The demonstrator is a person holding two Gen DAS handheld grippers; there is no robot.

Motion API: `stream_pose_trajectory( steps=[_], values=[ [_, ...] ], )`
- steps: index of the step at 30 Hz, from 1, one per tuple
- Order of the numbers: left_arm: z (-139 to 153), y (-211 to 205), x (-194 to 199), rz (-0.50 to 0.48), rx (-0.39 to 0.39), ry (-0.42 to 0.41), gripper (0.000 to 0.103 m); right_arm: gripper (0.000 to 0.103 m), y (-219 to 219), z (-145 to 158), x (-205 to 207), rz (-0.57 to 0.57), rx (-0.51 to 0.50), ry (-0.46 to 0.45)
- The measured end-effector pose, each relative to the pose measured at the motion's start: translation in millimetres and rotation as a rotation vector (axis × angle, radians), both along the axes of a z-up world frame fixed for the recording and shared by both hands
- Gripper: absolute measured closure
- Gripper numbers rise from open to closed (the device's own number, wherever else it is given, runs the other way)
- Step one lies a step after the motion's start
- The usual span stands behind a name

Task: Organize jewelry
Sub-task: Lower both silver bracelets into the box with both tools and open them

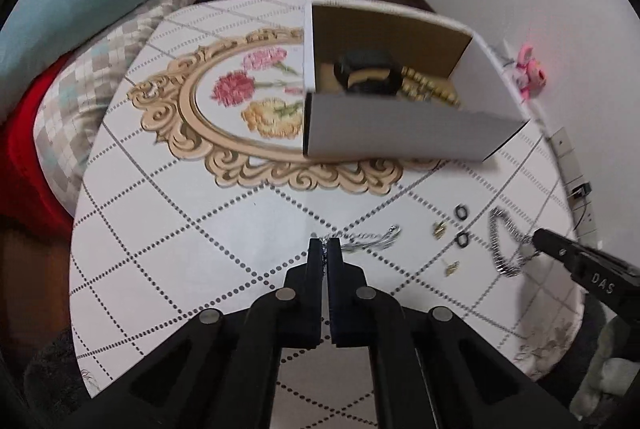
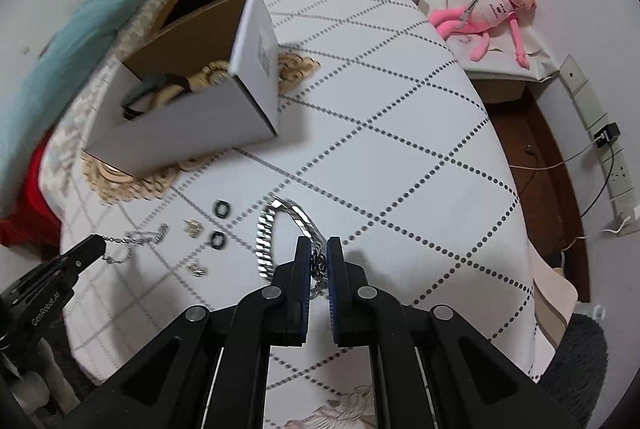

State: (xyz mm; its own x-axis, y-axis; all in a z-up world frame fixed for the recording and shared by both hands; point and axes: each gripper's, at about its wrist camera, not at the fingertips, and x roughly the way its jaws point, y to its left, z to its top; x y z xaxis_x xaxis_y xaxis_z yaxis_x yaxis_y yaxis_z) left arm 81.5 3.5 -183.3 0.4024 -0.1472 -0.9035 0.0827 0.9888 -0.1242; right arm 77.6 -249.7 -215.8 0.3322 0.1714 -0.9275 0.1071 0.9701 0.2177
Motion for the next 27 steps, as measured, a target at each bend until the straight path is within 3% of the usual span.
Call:
stream_pose_trajectory(
  steps=[19, 27],
  values=[
    [115.3, -1.9, 18.0, -0.062, -0.149, -0.165, 0.103, 0.096, 15.1, 98.5, 24.6, 0.091, 0.228, -0.136],
    [143.8, -17.5, 67.3, -0.099, -0.152, -0.21, 0.103, 0.1, 29.0, 146.5, 70.6, 0.141, 0.206, -0.228]
  ],
)
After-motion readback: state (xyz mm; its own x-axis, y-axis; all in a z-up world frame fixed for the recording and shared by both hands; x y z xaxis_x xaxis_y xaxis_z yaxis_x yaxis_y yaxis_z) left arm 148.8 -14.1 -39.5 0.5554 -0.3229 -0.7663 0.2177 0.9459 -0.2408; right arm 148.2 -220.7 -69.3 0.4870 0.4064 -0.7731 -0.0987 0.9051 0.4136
